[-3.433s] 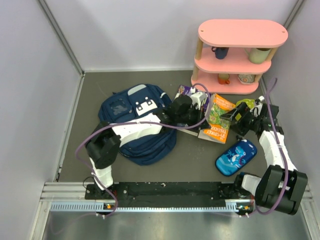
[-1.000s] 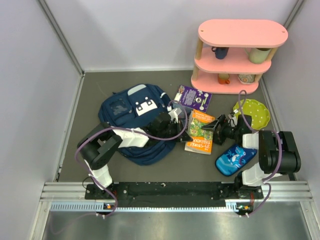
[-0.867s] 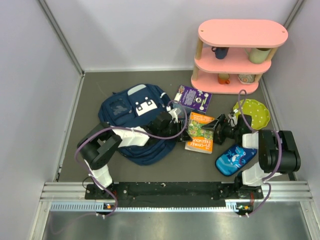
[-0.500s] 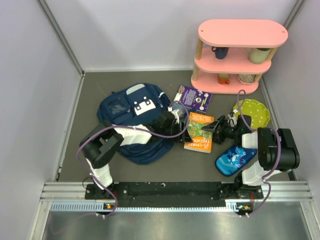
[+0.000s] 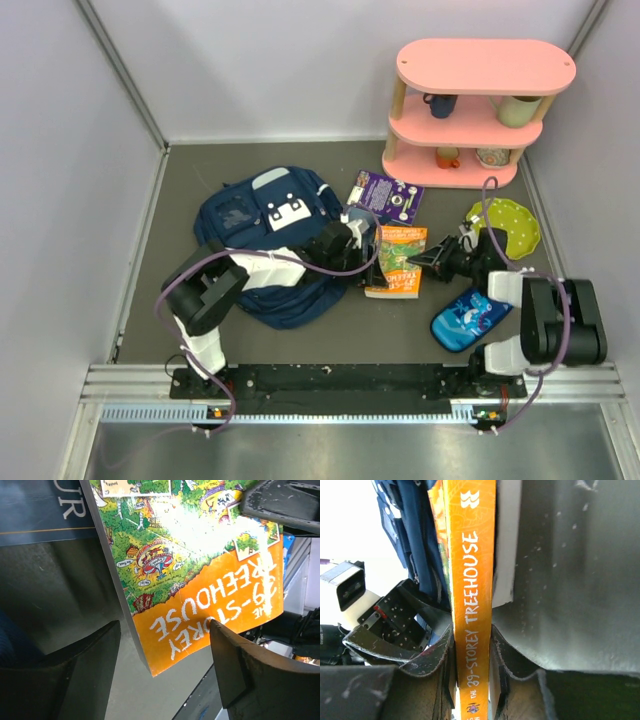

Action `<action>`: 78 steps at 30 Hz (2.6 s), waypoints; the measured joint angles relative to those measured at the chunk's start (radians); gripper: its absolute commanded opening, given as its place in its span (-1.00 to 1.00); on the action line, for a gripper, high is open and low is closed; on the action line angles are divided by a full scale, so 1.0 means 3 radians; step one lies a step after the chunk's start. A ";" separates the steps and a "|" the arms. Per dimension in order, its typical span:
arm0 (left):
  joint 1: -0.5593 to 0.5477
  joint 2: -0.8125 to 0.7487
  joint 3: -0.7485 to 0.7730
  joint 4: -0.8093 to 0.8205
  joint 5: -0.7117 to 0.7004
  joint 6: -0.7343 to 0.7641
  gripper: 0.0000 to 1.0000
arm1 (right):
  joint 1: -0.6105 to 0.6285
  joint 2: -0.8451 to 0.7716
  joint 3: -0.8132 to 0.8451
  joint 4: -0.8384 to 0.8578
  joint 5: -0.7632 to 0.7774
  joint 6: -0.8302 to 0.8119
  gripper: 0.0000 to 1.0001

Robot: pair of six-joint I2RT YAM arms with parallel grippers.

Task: Pack the student bag
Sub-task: Pick up the book from the center of the board.

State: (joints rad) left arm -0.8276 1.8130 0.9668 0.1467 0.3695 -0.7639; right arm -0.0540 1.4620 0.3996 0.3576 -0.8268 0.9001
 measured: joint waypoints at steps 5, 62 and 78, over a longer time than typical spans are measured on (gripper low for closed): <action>-0.0009 -0.0251 -0.0009 -0.0060 -0.0086 0.0069 0.98 | 0.0000 -0.0659 0.0167 -0.0680 0.0126 -0.0181 -1.00; 0.0498 -0.1162 -0.0796 0.2382 0.0552 -0.0477 -1.00 | 0.0056 -0.1536 0.1043 -0.1406 -0.0670 -0.0381 0.73; 0.0534 -0.3143 -0.1713 0.1348 -0.1966 -0.0444 -1.00 | 0.1077 -0.2146 -0.0024 -0.0865 0.0580 0.0370 0.84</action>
State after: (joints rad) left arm -0.6674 0.8700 0.4530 0.5510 -0.2203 -0.8970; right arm 0.2691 0.8181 0.3923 0.0982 -0.6529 1.0111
